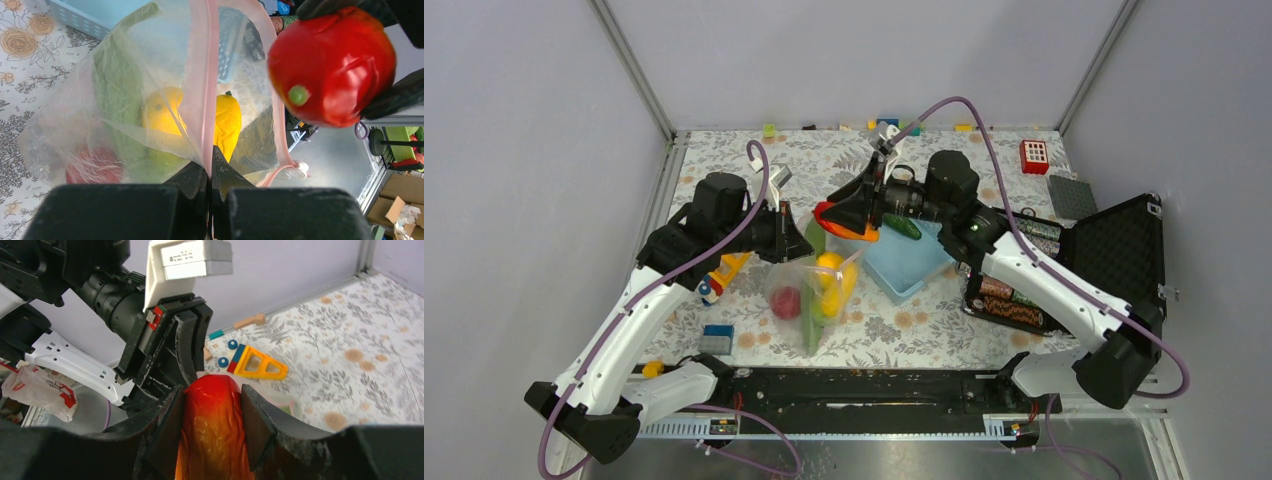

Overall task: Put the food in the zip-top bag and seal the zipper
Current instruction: Place the fake fruit in the zipper food storage bag.

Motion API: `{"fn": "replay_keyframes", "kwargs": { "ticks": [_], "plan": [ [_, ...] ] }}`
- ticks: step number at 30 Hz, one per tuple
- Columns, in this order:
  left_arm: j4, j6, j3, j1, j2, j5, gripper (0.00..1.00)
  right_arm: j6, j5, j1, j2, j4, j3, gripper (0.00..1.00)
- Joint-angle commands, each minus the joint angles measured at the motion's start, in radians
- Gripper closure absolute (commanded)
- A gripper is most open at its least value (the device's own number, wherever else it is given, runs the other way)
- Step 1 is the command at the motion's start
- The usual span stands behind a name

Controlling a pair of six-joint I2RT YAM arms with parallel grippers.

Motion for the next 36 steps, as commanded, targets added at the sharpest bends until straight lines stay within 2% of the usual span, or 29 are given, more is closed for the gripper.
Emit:
{"fn": "replay_keyframes", "kwargs": {
  "ticks": [1,10,13,14,21,26,31,36],
  "plan": [
    [0.060,0.001,0.034,0.004,-0.014,0.042,1.00,-0.006,-0.108,0.017,0.044,0.253,0.007,0.66],
    [0.064,0.002,0.032,0.005,-0.020,0.048,1.00,-0.073,-0.125,0.023,0.079,0.321,-0.078,0.55],
    [0.063,0.002,0.032,0.005,-0.022,0.050,1.00,-0.103,-0.115,0.024,0.068,0.292,-0.097,0.33],
    [0.064,0.002,0.031,0.005,-0.022,0.048,1.00,-0.110,-0.104,0.023,0.065,0.275,-0.099,0.29],
    [0.064,0.002,0.031,0.005,-0.025,0.048,1.00,-0.137,-0.024,0.023,0.039,0.171,-0.084,0.15],
    [0.064,0.006,0.031,0.005,-0.030,0.042,1.00,-0.097,0.172,0.023,-0.059,-0.047,-0.050,0.02],
    [0.064,0.005,0.031,0.004,-0.030,0.042,1.00,-0.058,0.436,0.024,-0.113,-0.330,0.004,0.00],
    [0.063,0.001,0.032,0.004,-0.033,0.041,1.00,-0.022,0.497,0.024,-0.060,-0.555,0.079,0.02]
  ]
}}
